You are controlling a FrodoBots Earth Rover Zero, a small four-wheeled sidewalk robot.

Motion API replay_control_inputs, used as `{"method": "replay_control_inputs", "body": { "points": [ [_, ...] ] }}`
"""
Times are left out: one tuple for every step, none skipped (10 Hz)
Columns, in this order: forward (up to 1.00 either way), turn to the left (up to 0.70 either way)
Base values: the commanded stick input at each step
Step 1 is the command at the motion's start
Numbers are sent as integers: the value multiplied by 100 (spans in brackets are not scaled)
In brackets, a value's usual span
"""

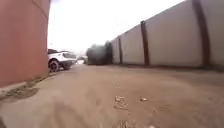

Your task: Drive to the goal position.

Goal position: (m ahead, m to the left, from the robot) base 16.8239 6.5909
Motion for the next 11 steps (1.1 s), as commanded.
{"method": "replay_control_inputs", "body": {
  "points": [
    [70,0],
    [70,0],
    [70,0],
    [70,0],
    [70,0],
    [70,0],
    [70,0],
    [70,0],
    [70,0],
    [70,2],
    [70,10]
  ]
}}
